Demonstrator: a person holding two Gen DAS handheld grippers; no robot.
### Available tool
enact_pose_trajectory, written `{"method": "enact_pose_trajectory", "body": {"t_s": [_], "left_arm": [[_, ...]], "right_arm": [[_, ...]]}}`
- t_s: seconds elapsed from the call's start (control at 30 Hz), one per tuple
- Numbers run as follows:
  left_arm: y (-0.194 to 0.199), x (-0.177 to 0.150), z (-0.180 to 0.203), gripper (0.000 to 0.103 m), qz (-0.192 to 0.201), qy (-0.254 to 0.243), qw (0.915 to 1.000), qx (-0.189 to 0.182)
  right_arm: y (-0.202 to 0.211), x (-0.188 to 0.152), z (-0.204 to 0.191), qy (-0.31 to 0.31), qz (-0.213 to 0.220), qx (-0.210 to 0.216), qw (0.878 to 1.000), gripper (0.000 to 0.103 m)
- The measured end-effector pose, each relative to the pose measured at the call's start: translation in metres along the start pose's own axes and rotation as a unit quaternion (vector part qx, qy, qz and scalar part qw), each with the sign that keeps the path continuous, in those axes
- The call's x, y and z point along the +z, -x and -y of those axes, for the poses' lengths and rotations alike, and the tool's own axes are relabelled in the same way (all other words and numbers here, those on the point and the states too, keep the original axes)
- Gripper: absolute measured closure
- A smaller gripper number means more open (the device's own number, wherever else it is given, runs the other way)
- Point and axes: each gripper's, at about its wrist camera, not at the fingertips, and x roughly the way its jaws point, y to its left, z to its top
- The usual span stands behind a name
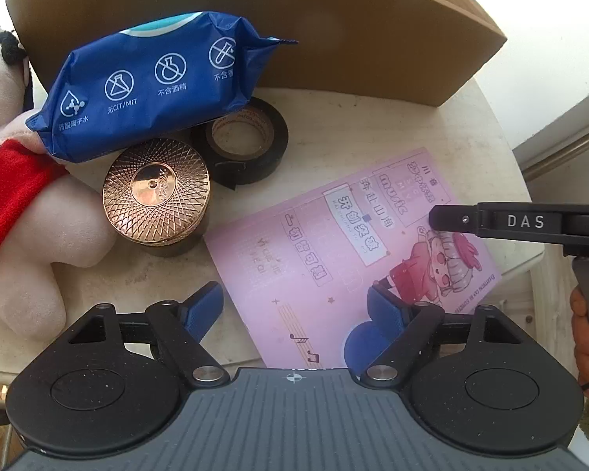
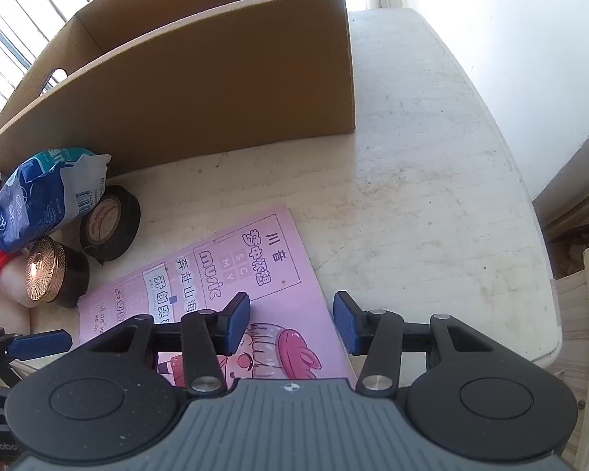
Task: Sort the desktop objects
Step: 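Close the left gripper on the pink booklet's edge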
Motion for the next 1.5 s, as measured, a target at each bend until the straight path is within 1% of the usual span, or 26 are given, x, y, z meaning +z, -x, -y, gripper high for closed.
{"method": "enact_pose_trajectory", "body": {"t_s": [0.07, 0.17, 0.27, 0.3, 0.33, 0.4, 0.5, 0.63, 0.8, 1.03, 1.1, 1.17, 1.2, 1.3, 1.43, 1.5], "left_arm": [[0.003, 0.0, 0.001, 0.017, 0.005, -0.005, 1.0, -0.003], [0.002, -0.003, 0.003, 0.016, 0.001, -0.004, 1.0, -0.004], [-0.002, -0.009, 0.006, 0.016, -0.01, 0.001, 0.9999, 0.002], [-0.004, -0.018, 0.014, 0.016, -0.014, 0.006, 0.9999, 0.003], [-0.005, -0.019, 0.016, 0.016, -0.015, 0.008, 0.9998, 0.004], [0.013, -0.025, 0.013, 0.016, -0.016, 0.007, 0.9998, 0.009], [0.008, -0.024, 0.019, 0.017, -0.016, -0.005, 0.9997, 0.019], [0.004, -0.021, 0.026, 0.016, -0.012, -0.008, 0.9995, 0.029], [0.001, -0.013, 0.03, 0.016, 0.007, 0.005, 0.9998, 0.018], [-0.004, -0.014, 0.032, 0.016, 0.001, -0.002, 0.9998, 0.019], [-0.004, -0.015, 0.032, 0.014, -0.002, -0.008, 0.9997, 0.024], [-0.006, -0.016, 0.036, 0.011, -0.003, -0.024, 0.9993, 0.028], [-0.009, -0.016, 0.04, 0.009, -0.004, -0.034, 0.9989, 0.032], [-0.01, -0.018, 0.046, 0.007, -0.002, -0.041, 0.9981, 0.046], [-0.005, -0.017, 0.043, 0.008, 0.01, -0.016, 0.999, 0.04], [-0.001, -0.017, 0.043, 0.008, 0.019, -0.014, 0.9988, 0.044]], "right_arm": [[0.0, 0.0, -0.001, 0.002, 0.001, -0.003, 1.0, 0.052], [0.001, 0.001, -0.001, 0.006, 0.0, -0.003, 1.0, 0.052], [0.0, 0.0, 0.001, 0.019, 0.004, 0.006, 1.0, 0.052], [0.0, 0.0, 0.002, 0.027, 0.006, 0.01, 1.0, 0.052], [0.001, -0.001, 0.002, 0.033, 0.009, 0.014, 0.999, 0.052], [0.001, -0.002, 0.003, 0.044, 0.012, 0.024, 0.999, 0.051], [0.002, -0.002, 0.004, 0.048, 0.006, 0.032, 0.998, 0.051], [0.004, -0.001, 0.013, 0.049, 0.005, 0.04, 0.998, 0.052], [0.007, 0.0, 0.027, 0.04, 0.009, 0.053, 0.998, 0.053], [0.008, -0.003, 0.033, 0.029, 0.003, 0.066, 0.997, 0.051], [0.007, -0.005, 0.031, 0.038, 0.007, 0.066, 0.997, 0.051], [0.007, -0.006, 0.031, 0.037, 0.008, 0.079, 0.996, 0.051], [0.007, -0.006, 0.029, 0.038, 0.009, 0.077, 0.996, 0.051], [0.007, -0.006, 0.026, 0.05, 0.011, 0.065, 0.997, 0.056], [0.011, -0.005, 0.031, 0.03, 0.014, 0.074, 0.997, 0.066], [0.016, -0.005, 0.029, 0.034, 0.019, 0.074, 0.997, 0.067]]}}
